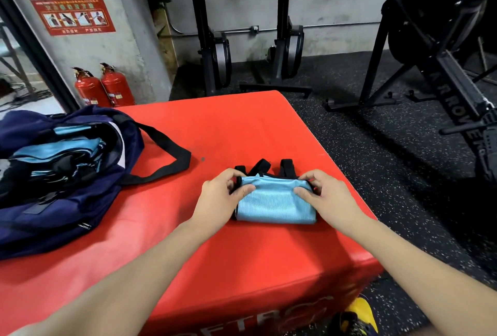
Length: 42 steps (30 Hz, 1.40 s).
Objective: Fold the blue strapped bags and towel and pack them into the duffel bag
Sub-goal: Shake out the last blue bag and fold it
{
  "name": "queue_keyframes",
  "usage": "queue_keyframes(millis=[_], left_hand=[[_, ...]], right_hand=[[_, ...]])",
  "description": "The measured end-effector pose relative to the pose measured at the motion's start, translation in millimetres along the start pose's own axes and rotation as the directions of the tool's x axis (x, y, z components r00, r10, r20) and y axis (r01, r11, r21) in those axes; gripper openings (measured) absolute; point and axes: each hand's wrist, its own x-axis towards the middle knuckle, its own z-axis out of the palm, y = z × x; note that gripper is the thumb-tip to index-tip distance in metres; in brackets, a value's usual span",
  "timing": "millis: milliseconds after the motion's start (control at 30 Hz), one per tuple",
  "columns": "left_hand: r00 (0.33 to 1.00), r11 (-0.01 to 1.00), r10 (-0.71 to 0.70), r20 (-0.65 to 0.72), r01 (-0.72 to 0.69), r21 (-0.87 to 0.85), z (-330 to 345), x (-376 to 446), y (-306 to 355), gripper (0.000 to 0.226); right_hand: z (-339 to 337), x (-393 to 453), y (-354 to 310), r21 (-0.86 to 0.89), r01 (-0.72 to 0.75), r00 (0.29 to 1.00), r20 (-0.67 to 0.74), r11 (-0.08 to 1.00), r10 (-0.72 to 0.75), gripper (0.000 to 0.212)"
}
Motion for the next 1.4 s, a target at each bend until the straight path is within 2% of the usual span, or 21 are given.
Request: queue_keyframes(millis=[133,300,333,400,467,500,567,700,800,900,1000,1033,1100,1200,1267,1400], left_hand=[[0.999,0.998,-0.044,0.009,0.045,-0.051,1,4,-7,0.026],[0.999,0.999,0.013,-0.045,-0.015,-0.039,5,7,-6,0.037],[0.996,0.998,0.056,-0.066,-0.054,0.021,5,7,-6,0.040],[0.962,0.943,0.265,-0.070,-0.243,0.225,4,8,-8,0.041],[0.872,0.813,0.486,0.059,-0.476,0.334,5,9,-12,0.034],[0.829,0.755,0.540,0.148,-0.554,0.350,8,10,-15,0.030],[0.801,0.710,0.519,0.300,-0.599,0.372,15,9,-19,0.026],[0.865,0.805,0.244,0.438,-0.433,0.406,13,12,-23,0.030],[0.891,0.832,0.136,0.432,-0.339,0.438,5,13,-22,0.032],[0.938,0.774,0.094,0.333,-0.279,0.569,2,7,-12,0.034],[0.970,0.636,0.071,0.231,-0.222,0.739,0,-2,8,0.041],[0.973,0.622,0.067,0.220,-0.213,0.754,0,-6,14,0.044],[0.969,0.703,0.046,0.244,-0.205,0.681,3,-14,25,0.050],[0.931,0.900,0.029,0.363,-0.183,0.396,14,-27,35,0.041],[0.925,0.943,0.000,0.381,-0.126,0.307,15,-30,37,0.028],[0.942,0.955,-0.038,0.333,-0.064,0.288,7,-26,33,0.024]], right_hand=[[6,4,4,-0.083,0.000,0.999,-0.049,0.997,-0.004,0.017],[14,5,7,-0.169,0.007,0.997,-0.070,0.986,-0.019,0.015],[14,6,8,-0.177,0.001,0.998,-0.069,0.984,-0.014,0.016],[16,7,8,-0.181,-0.010,0.998,-0.070,0.984,-0.003,0.018],[17,9,7,-0.173,-0.015,0.997,-0.075,0.985,0.002,0.019],[18,9,6,-0.169,-0.019,0.997,-0.077,0.985,0.006,0.019],[19,10,4,-0.173,-0.029,0.997,-0.074,0.985,0.016,0.019],[18,6,-1,-0.190,-0.034,0.997,-0.076,0.981,0.019,0.023],[18,2,-6,-0.250,-0.042,0.996,-0.093,0.967,0.019,0.032],[19,-2,-11,-0.329,-0.108,0.989,-0.132,0.938,0.068,0.043],[22,-6,-19,-0.294,-0.194,0.979,-0.124,0.936,0.164,0.054],[23,-7,-22,-0.277,-0.208,0.977,-0.106,0.938,0.185,0.056],[28,-9,-27,-0.220,-0.207,0.978,-0.071,0.953,0.196,0.057],[34,-10,-29,-0.144,-0.237,0.972,-0.035,0.961,0.234,0.058],[35,-7,-31,-0.087,-0.275,0.961,-0.026,0.958,0.274,0.055],[32,0,-31,0.057,-0.374,0.927,0.035,0.926,0.373,0.044]])
